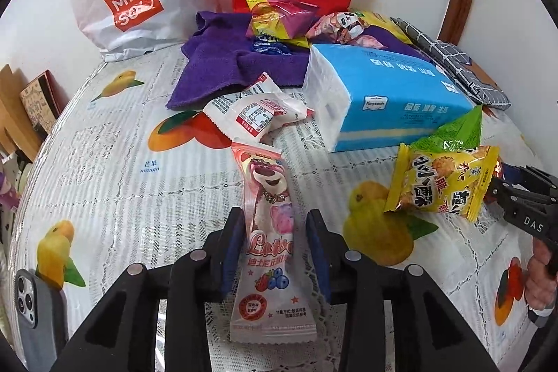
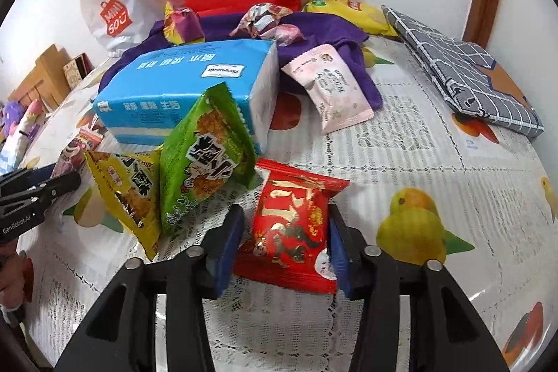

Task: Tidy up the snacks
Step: 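Lift the red packet and pink candy bar and carry them toward the purple cloth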

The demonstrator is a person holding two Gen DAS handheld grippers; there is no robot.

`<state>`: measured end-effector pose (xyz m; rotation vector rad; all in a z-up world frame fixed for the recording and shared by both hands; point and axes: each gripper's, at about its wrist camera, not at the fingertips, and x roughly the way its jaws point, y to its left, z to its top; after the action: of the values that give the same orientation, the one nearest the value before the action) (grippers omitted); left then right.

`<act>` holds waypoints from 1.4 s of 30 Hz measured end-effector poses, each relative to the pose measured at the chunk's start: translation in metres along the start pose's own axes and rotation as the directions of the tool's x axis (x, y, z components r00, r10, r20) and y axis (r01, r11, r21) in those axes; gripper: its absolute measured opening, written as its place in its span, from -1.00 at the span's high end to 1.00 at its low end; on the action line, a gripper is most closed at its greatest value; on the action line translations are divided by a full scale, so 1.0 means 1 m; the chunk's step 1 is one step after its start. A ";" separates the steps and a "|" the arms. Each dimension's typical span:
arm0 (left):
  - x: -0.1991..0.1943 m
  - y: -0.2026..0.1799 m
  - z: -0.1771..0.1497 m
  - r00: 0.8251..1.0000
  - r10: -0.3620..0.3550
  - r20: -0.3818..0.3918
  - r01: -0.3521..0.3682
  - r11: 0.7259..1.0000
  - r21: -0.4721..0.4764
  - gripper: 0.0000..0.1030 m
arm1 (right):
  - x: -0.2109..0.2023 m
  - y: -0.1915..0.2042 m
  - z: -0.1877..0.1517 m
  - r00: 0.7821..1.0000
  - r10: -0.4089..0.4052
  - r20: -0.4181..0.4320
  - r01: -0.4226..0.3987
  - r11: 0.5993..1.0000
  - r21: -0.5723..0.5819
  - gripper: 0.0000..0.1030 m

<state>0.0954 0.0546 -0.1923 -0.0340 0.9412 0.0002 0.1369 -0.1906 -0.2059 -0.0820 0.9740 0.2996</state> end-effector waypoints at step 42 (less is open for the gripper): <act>-0.026 0.017 -0.003 0.992 -0.126 0.005 0.126 0.988 -0.093 0.57 | -0.042 0.009 0.000 0.997 -0.059 0.058 0.058 0.998 0.009 0.00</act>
<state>0.0777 0.0721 -0.1737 -0.1797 0.9383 -0.0729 0.1123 -0.1905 -0.1703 -0.0948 0.9130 0.2433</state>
